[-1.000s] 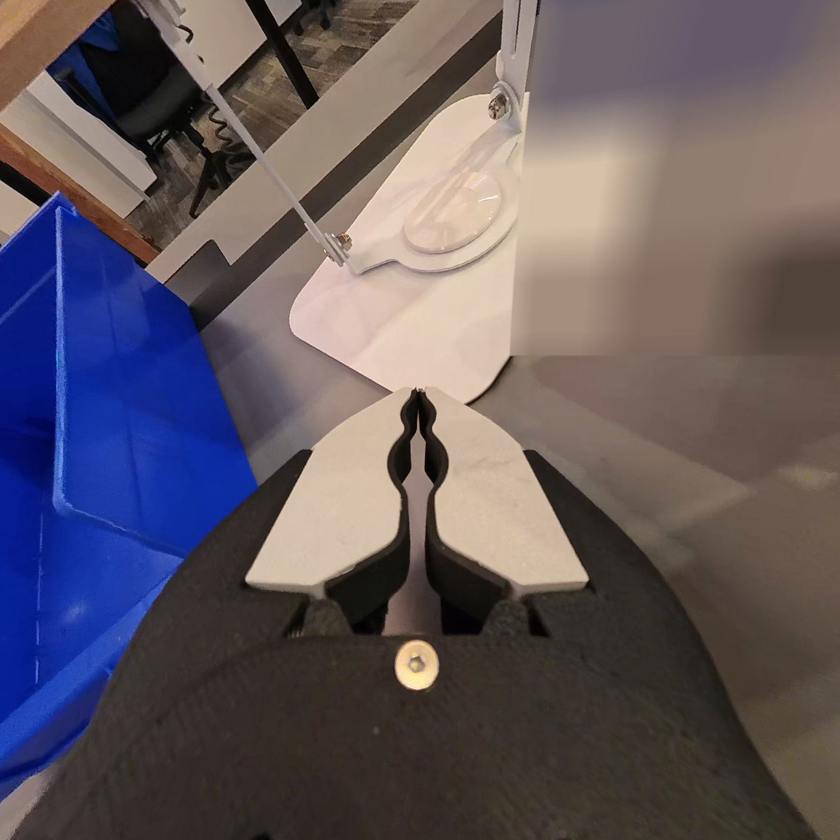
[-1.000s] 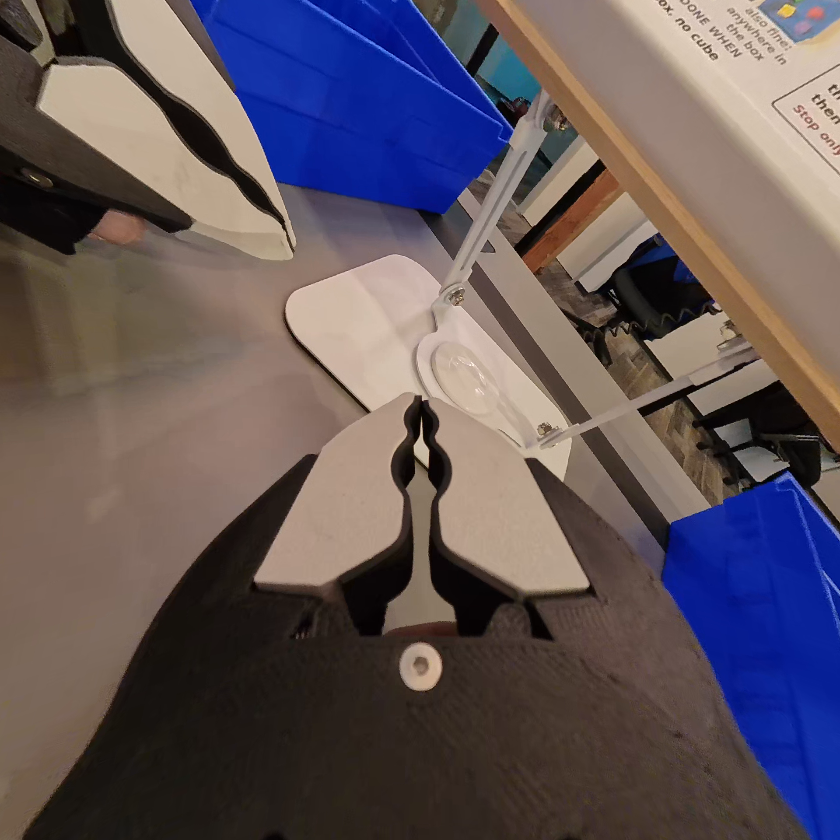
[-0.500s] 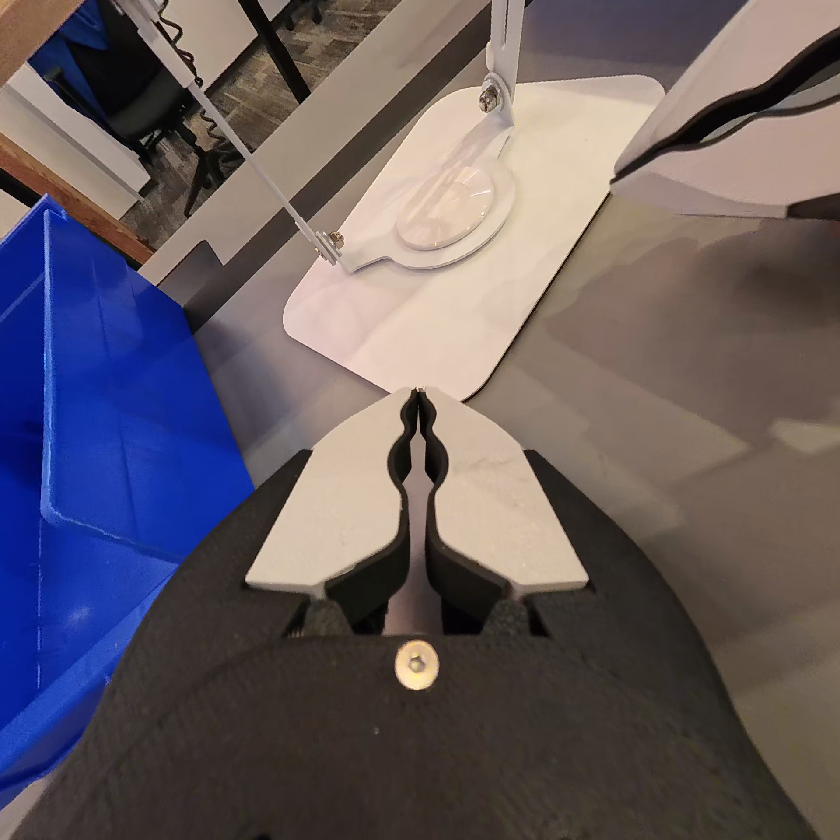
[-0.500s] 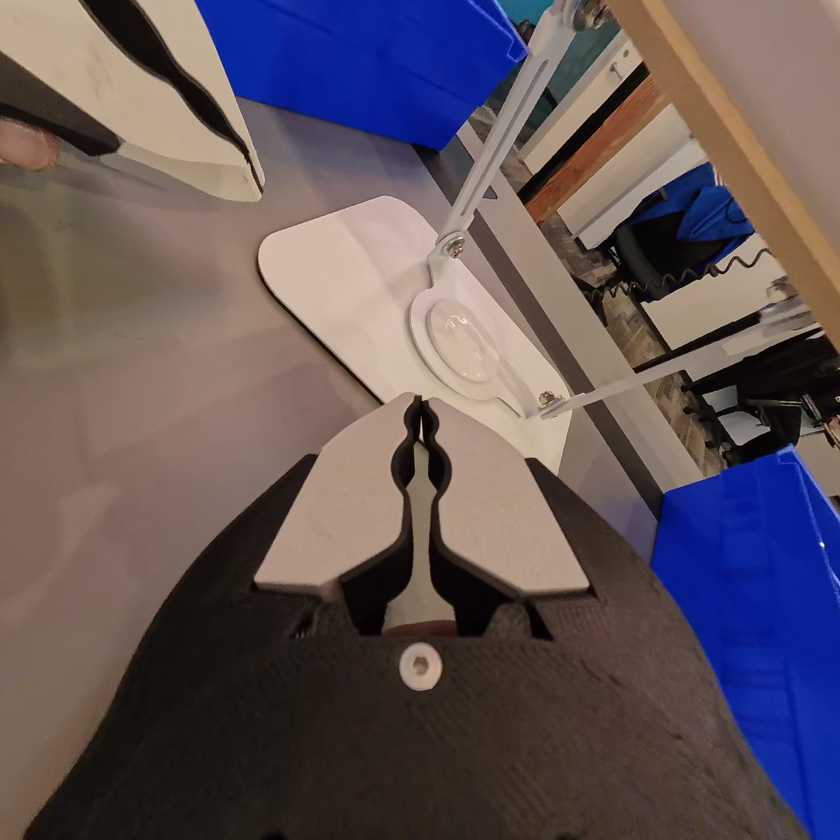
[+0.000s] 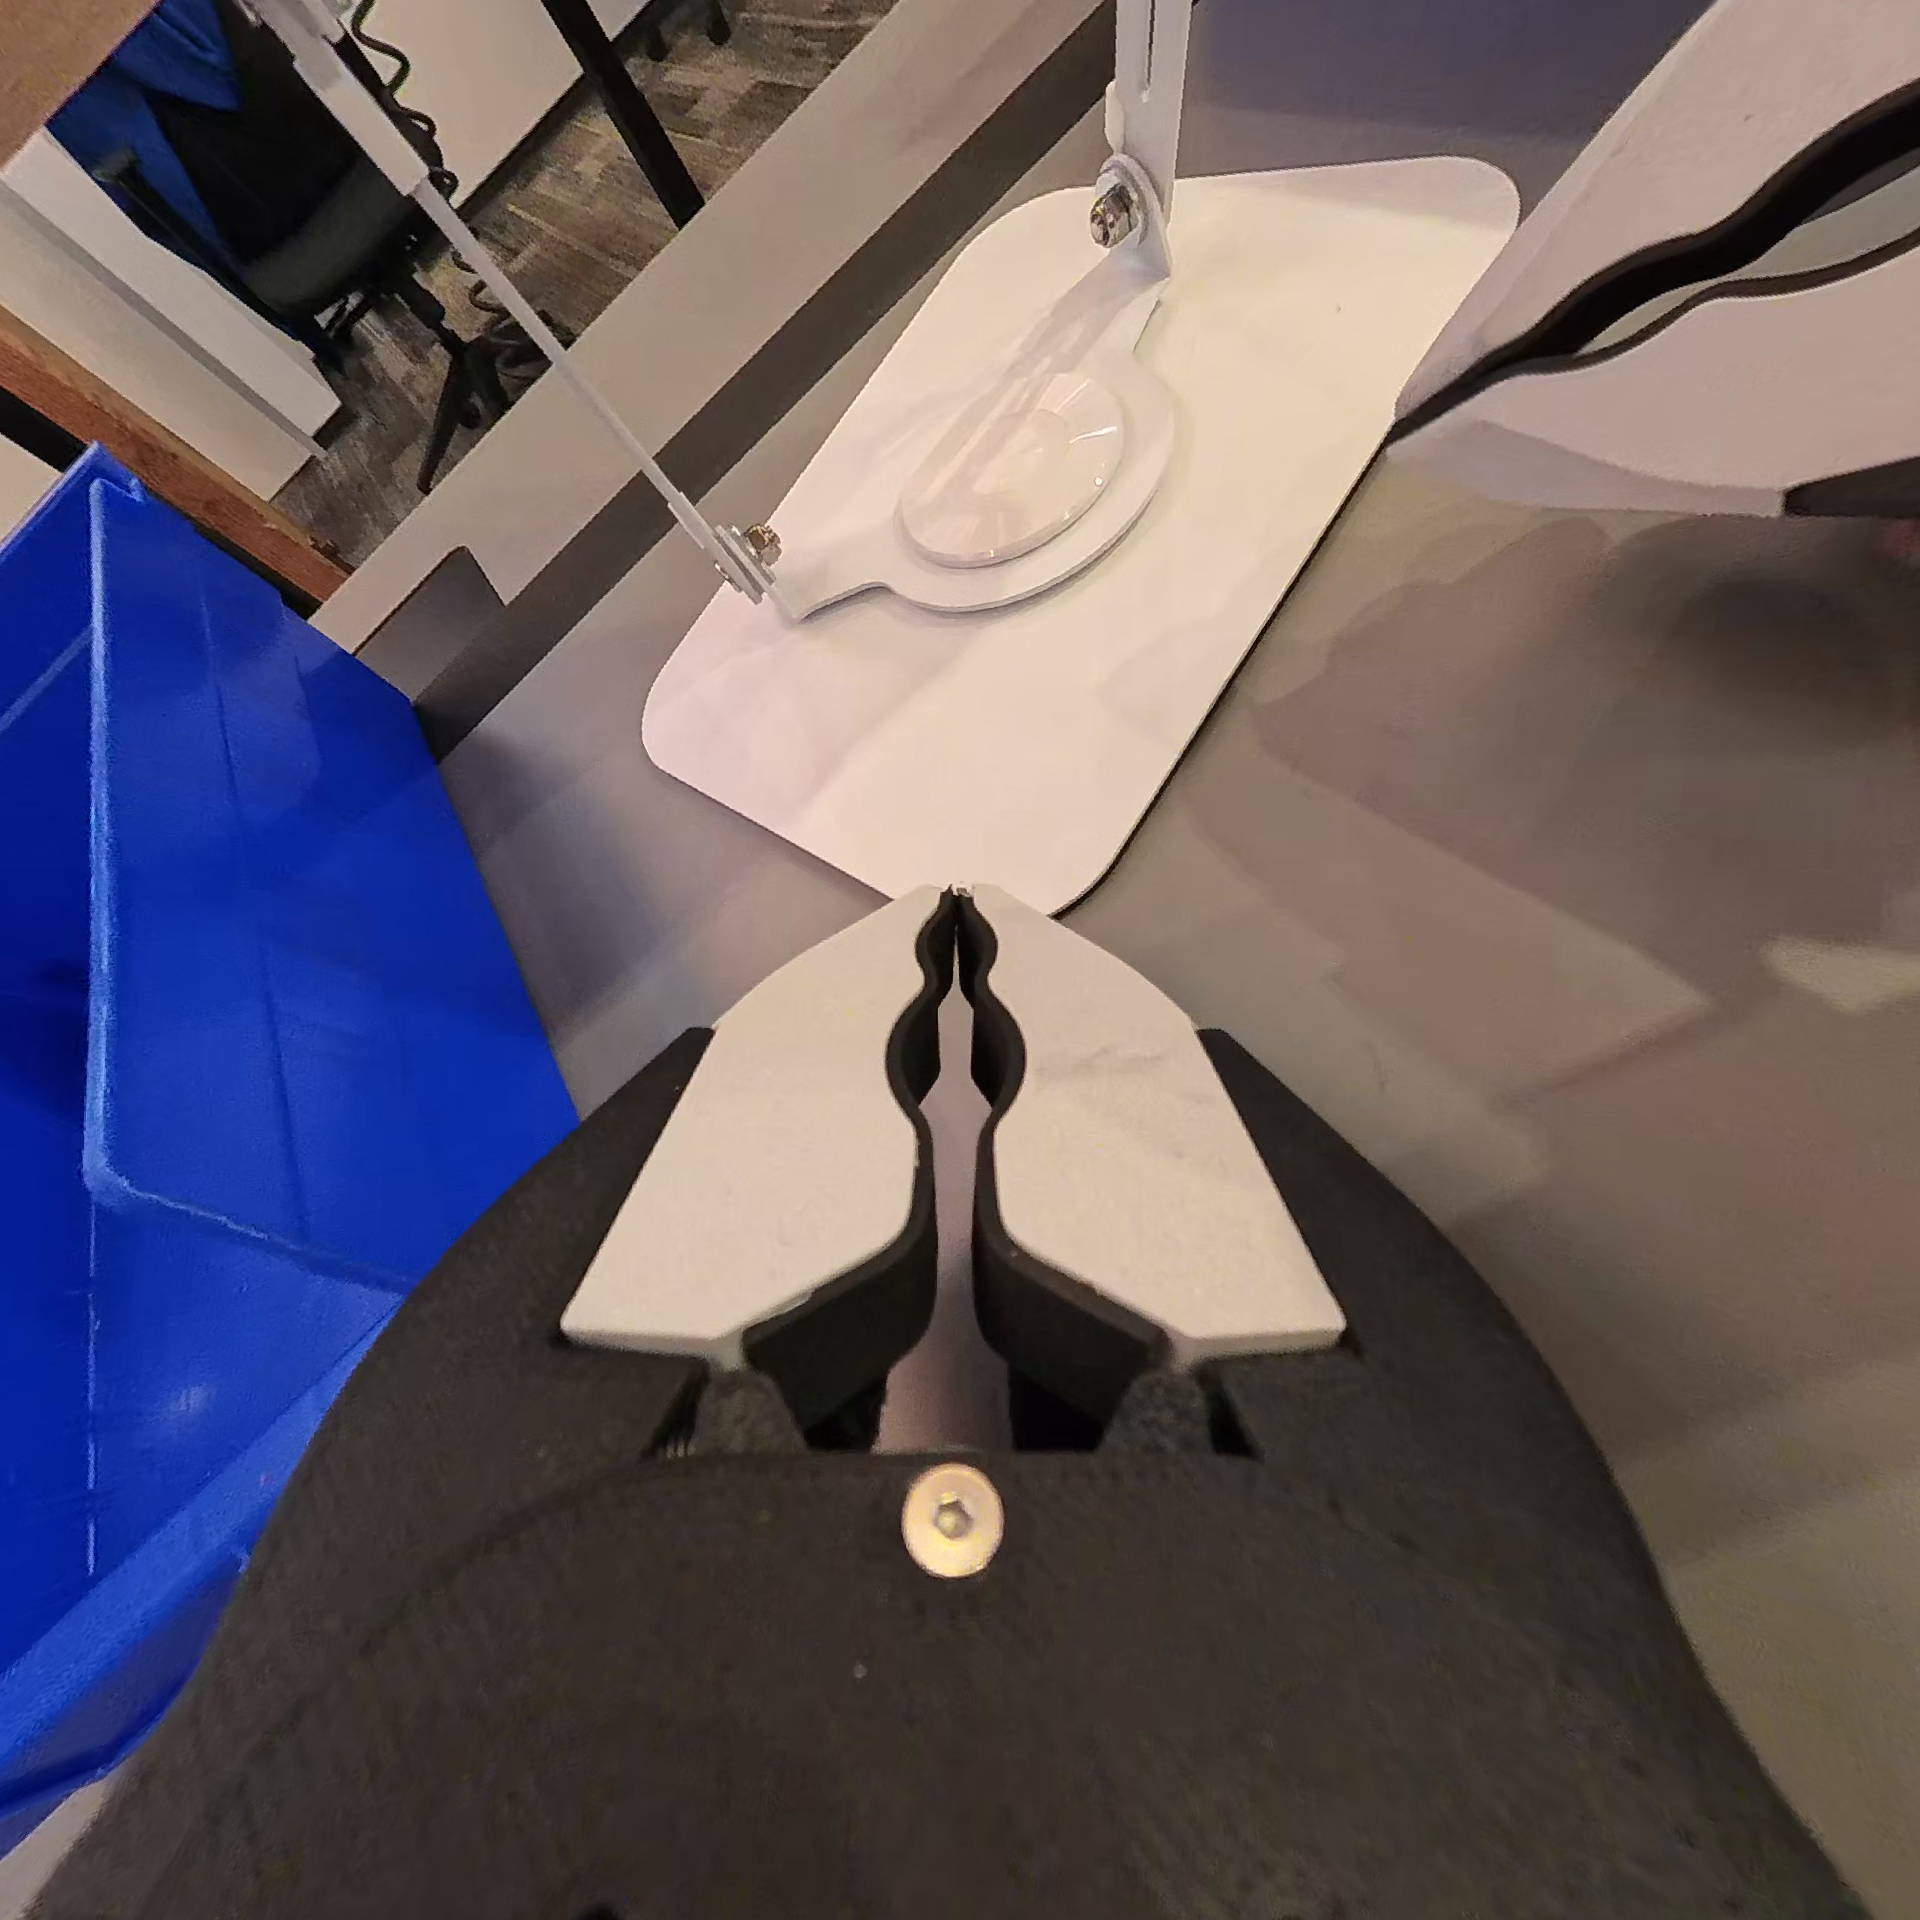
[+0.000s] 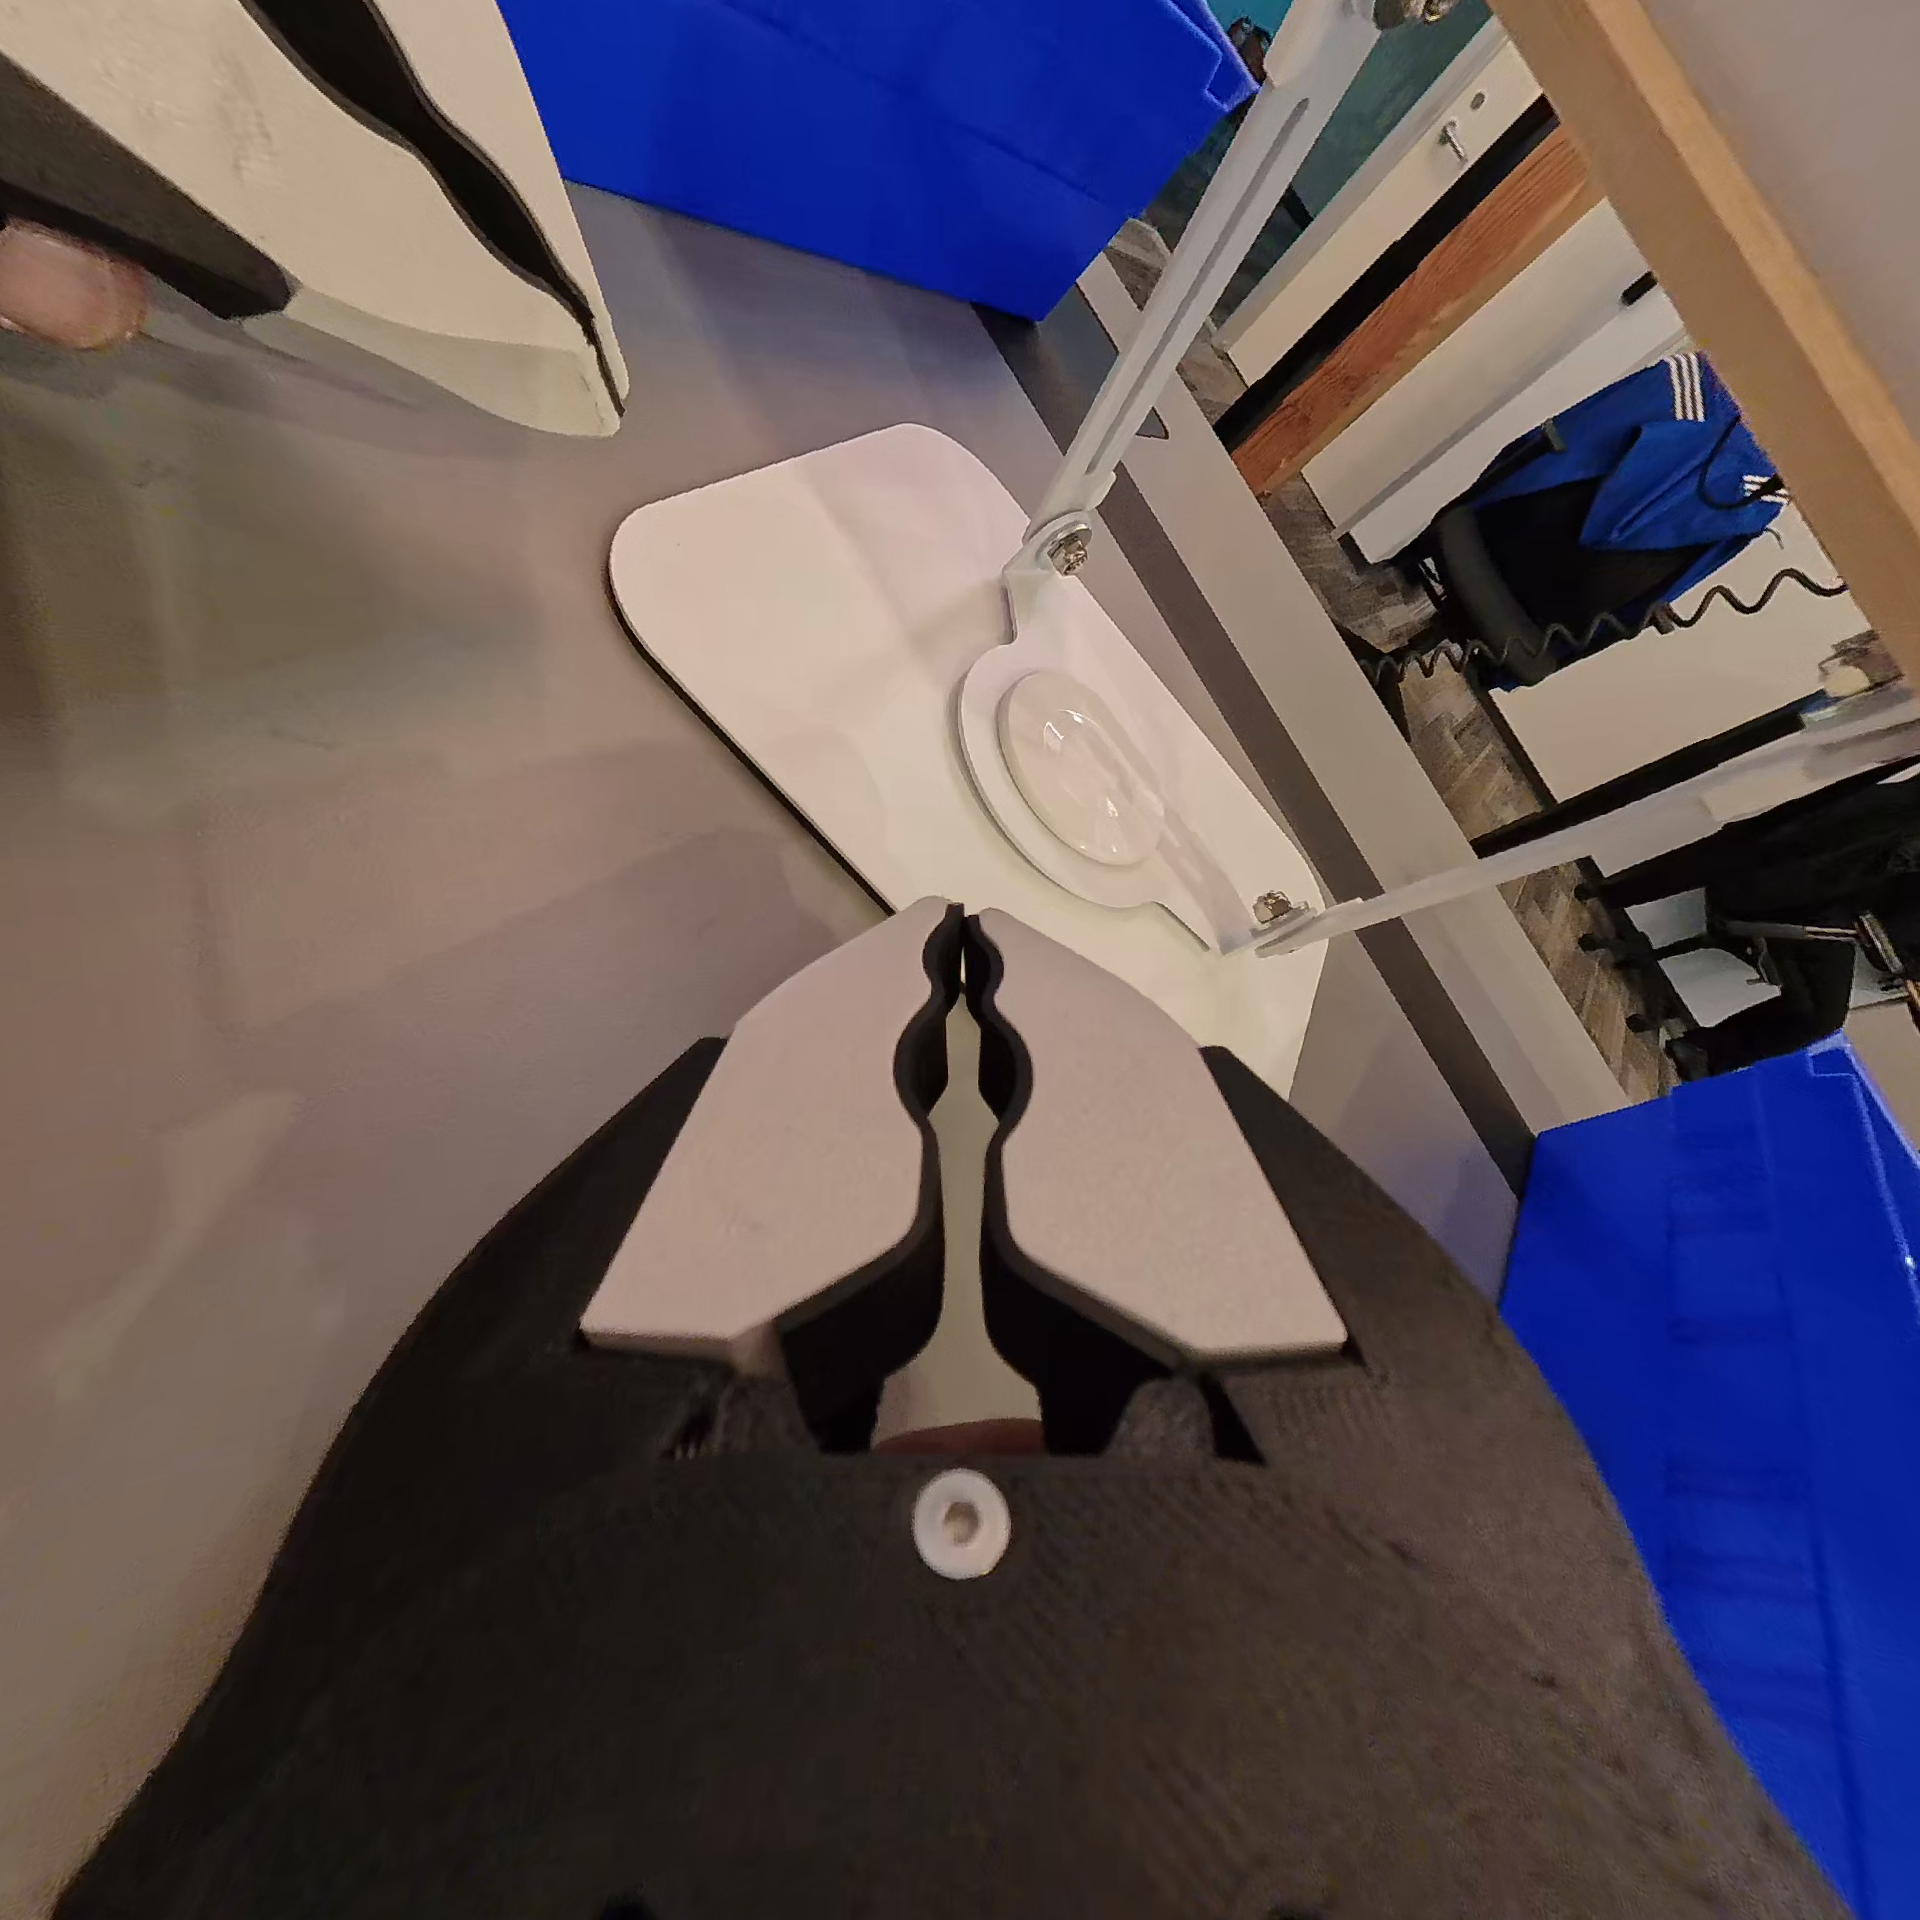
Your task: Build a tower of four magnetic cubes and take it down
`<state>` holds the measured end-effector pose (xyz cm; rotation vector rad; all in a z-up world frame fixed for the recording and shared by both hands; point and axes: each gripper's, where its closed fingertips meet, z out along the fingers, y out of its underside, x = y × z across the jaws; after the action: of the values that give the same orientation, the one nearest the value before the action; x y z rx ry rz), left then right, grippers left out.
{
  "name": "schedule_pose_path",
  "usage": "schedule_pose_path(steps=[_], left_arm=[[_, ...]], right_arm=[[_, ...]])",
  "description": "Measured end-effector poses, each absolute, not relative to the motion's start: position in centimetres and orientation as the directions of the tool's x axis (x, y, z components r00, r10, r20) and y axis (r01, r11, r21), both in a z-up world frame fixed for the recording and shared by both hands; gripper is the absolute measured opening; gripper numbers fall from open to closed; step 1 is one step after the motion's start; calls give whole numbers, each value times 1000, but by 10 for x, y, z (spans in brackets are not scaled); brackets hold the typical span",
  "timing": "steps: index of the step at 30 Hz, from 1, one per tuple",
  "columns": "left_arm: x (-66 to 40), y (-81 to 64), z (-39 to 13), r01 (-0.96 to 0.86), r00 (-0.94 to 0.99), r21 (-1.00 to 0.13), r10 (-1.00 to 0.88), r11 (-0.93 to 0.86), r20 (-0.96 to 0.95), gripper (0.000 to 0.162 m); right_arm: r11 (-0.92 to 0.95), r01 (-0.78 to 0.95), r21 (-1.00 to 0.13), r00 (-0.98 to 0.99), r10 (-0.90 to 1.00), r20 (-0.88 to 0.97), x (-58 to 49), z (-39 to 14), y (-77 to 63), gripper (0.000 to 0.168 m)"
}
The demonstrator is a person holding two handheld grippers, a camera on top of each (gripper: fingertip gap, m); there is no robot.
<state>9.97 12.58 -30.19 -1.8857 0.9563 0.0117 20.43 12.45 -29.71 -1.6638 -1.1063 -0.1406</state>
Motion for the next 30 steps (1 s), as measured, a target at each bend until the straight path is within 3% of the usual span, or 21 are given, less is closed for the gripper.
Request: schedule_pose_path(steps=[1,30], left_arm=[[100,126,-302,-616,691,-760,-606,-207,-394,0],[97,129,-302,-630,696,-748,-580,-210,-423,0]], right_arm=[[16,717,-696,556,590,586,204,-298,124,0],[58,773,-632,473,611,634,197,-307,119,0]])
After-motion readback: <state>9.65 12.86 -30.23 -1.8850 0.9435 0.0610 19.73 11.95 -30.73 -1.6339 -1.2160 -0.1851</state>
